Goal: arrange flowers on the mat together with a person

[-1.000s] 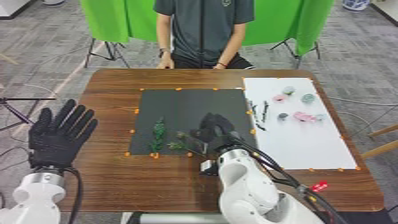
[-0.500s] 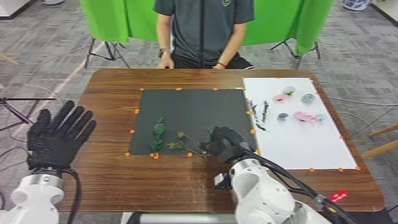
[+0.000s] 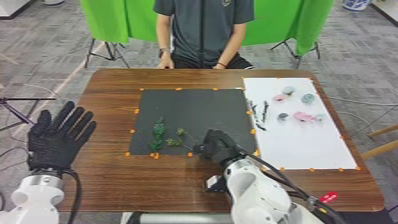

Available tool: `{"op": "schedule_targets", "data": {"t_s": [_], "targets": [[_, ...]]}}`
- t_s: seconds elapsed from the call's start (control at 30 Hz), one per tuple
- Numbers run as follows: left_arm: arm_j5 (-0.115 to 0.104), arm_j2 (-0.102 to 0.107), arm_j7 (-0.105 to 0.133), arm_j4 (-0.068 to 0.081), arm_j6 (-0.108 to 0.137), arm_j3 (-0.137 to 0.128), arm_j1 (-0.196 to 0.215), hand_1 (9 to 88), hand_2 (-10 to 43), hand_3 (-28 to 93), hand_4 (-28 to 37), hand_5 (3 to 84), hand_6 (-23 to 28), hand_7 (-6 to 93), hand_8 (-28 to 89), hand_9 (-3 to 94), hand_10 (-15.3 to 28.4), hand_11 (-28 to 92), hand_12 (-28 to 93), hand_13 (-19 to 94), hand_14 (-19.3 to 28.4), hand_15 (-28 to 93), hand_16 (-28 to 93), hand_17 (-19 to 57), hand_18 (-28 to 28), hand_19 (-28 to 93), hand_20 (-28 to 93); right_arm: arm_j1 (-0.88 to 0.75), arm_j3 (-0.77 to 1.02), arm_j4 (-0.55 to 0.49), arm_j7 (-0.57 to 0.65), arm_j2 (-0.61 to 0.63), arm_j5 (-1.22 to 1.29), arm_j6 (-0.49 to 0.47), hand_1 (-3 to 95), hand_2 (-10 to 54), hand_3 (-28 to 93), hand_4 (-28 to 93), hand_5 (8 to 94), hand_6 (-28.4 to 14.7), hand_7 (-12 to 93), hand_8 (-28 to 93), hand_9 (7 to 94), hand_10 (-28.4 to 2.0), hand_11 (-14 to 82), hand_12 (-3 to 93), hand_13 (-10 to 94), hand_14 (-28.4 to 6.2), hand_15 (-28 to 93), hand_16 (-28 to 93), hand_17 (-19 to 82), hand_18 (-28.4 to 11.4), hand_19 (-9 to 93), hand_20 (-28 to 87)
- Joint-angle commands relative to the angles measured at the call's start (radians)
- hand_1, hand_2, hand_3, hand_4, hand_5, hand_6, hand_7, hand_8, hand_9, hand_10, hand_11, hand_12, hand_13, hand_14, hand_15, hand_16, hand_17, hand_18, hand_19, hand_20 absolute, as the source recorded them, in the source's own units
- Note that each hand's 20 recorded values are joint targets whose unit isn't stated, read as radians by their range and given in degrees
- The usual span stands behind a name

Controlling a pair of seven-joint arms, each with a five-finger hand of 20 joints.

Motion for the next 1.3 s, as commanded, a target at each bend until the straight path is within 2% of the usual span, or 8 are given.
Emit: {"op": "schedule_targets", "data": {"t_s": [0.03, 0.17, 0.4, 0.6, 0.8, 0.9, 1.1, 1.3], "targets": [[-0.006, -0.001, -0.014, 0.009, -0.005, 0.01, 0.001, 29.0, 16.6, 66, -28.3, 45.8, 7.7, 12.8, -10, 39.1, 14.9, 20, 8, 30, 15.1, 32, -6, -4.6, 13.4, 33, 13, 0.001, -0.038, 0.047, 0.015, -0.043, -0.012, -0.01, 29.8, 10.8, 75, -17, 83.0, -6.1, 16, -10, 71.6, -19.7, 21.0, 19.8, 55, -21.2, 70, 36, 36, -25.7, 91, 30], [-0.01, -0.001, -0.008, 0.018, -0.003, 0.026, -0.02, 28.8, 16.6, 66, -28.3, 45.8, 7.8, 12.8, -10, 39.1, 14.8, 20, 8, 30, 15.1, 32, -6, -4.6, 13.4, 33, 13, 0.011, -0.036, 0.064, 0.045, -0.069, 0.017, -0.004, 29.6, 10.8, 75, -18, 81.0, -6.0, 16, -10, 70.5, -19.7, 20.9, 19.7, 55, -21.1, 71, 36, 36, -25.7, 91, 31], [-0.019, 0.002, -0.003, 0.02, -0.005, 0.023, -0.016, 28.9, 16.6, 66, -28.3, 45.8, 7.7, 12.7, -10, 39.1, 14.8, 20, 8, 30, 15.1, 32, -7, -4.7, 13.5, 33, 13, 0.011, -0.042, 0.064, 0.098, -0.101, 0.018, -0.004, 28.9, 10.8, 75, -18, 78.7, -6.7, 16, -10, 69.0, -20.3, 20.5, 19.4, 55, -21.3, 71, 36, 36, -25.9, 91, 31], [-0.017, -0.001, 0.014, 0.017, -0.003, 0.023, -0.005, 28.9, 16.6, 66, -28.3, 45.7, 7.7, 12.8, -10, 39.1, 14.8, 20, 8, 30, 15.2, 32, -6, -4.7, 13.5, 33, 13, 0.004, -0.006, 0.03, 0.115, -0.083, 0.047, -0.021, 28.3, 11.2, 75, -18, 78.3, -7.2, 16, -10, 68.6, -21.1, 20.4, 19.0, 55, -21.9, 71, 35, 36, -26.3, 91, 30], [-0.001, 0.003, 0.002, 0.016, -0.004, 0.009, -0.003, 29.0, 16.7, 66, -28.3, 45.9, 7.6, 12.9, -10, 39.2, 14.7, 20, 8, 31, 15.2, 32, -6, -4.7, 13.6, 34, 13, -0.035, 0.053, -0.062, 0.092, -0.041, 0.096, -0.039, 28.1, 12.0, 75, -17, 78.9, -6.8, 25, -7, 68.6, -21.2, 20.5, 18.9, 55, -21.8, 71, 34, 36, -26.3, 92, 29], [0.02, -0.005, 0.005, 0.005, -0.011, 0.002, 0.009, 28.9, 16.7, 66, -28.3, 45.9, 7.6, 13.0, -10, 39.2, 14.7, 20, 8, 31, 15.2, 33, -6, -4.6, 13.7, 34, 13, -0.06, 0.103, -0.084, 0.02, -0.028, 0.113, -0.009, 28.2, 12.4, 76, -16, 79.3, -6.6, 28, -7, 68.8, -21.3, 20.6, 18.9, 55, -21.0, 70, 32, 36, -26.1, 92, 28], [0.01, -0.013, 0.019, -0.001, -0.014, 0.001, 0.019, 28.8, 16.7, 66, -28.3, 46.0, 7.7, 13.0, -10, 39.3, 14.8, 20, 8, 31, 15.1, 32, -6, -4.6, 13.7, 34, 14, -0.085, 0.275, -0.069, -0.158, 0.002, 0.306, 0.113, 28.9, 12.2, 76, -17, 74.6, -6.4, 31, -9, 66.0, -20.4, 20.8, 19.3, 54, -18.9, 66, 29, 34, -23.2, 89, 27], [-0.002, -0.017, 0.038, -0.009, -0.019, -0.018, 0.042, 29.0, 16.7, 66, -28.3, 46.0, 7.7, 12.8, -10, 40.2, 14.8, 20, 8, 32, 14.2, 30, -7, -4.3, 13.6, 33, 13, -0.157, 0.576, -0.03, -0.299, 0.007, 0.733, 0.006, 28.1, 11.4, 79, -20, 64.7, -5.1, 25, -13, 57.8, -17.4, 16.5, 17.0, 47, -16.3, 51, 19, 24, -19.5, 69, 20]]}}
